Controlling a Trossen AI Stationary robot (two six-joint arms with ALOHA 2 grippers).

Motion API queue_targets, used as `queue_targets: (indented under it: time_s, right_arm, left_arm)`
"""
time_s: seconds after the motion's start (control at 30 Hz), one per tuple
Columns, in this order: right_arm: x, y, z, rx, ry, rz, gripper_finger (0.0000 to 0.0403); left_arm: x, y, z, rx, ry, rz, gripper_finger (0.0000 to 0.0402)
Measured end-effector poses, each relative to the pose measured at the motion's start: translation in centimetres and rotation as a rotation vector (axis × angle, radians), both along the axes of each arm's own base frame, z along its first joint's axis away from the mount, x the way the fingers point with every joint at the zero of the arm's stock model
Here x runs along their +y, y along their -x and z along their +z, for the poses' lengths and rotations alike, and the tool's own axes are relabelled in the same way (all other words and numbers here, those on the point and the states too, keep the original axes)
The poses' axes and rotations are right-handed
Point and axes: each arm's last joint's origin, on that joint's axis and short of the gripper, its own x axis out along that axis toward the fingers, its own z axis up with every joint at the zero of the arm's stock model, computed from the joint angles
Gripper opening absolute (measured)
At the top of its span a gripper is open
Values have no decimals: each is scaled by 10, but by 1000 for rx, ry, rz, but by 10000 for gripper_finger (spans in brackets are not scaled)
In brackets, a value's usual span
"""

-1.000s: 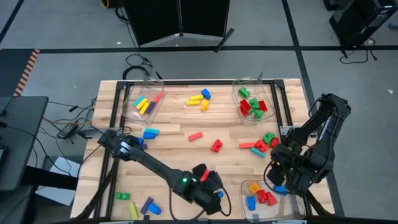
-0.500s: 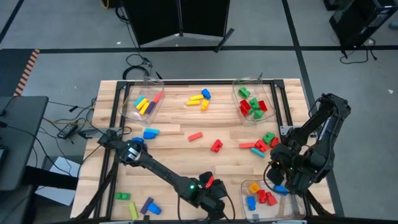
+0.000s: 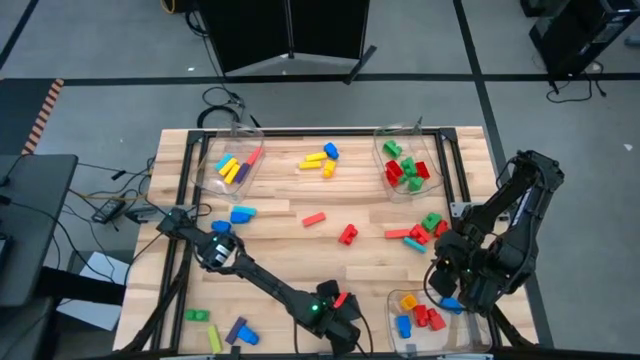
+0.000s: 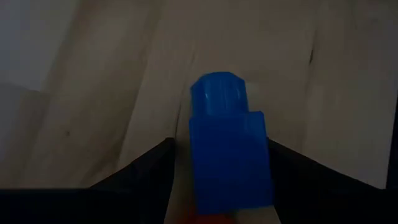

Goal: Sort blocks by size
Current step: Put the blue 1 stud game piece into the bottom transparent bin

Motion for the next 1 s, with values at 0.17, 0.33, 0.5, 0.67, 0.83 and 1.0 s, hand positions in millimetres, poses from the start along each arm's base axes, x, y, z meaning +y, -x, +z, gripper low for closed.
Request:
queue_targets:
  time_s: [0.17, 0.33, 0.5, 0.67, 0.83, 1.0]
  right_arm:
    - [0, 0, 0, -1, 3, 0, 160]
    - [-1, 0, 0, -17, 13, 1, 162]
    - [-1, 0, 0, -16, 21, 16, 160]
    - [-1, 0, 0, -13, 24, 25, 160]
    - [-1, -1, 1, -26, 34, 25, 160]
    - [-1, -1, 1, -51, 50, 26, 160]
  left_arm:
    - [2, -1, 0, -2, 2, 4, 227]
    - [3, -2, 0, 5, 6, 10, 163]
    - [3, -2, 1, 0, 17, 22, 132]
    - [5, -5, 9, 0, 53, 54, 132]
    - [13, -4, 31, 36, 21, 124, 132]
    - [30, 2, 57, 48, -57, 185, 132]
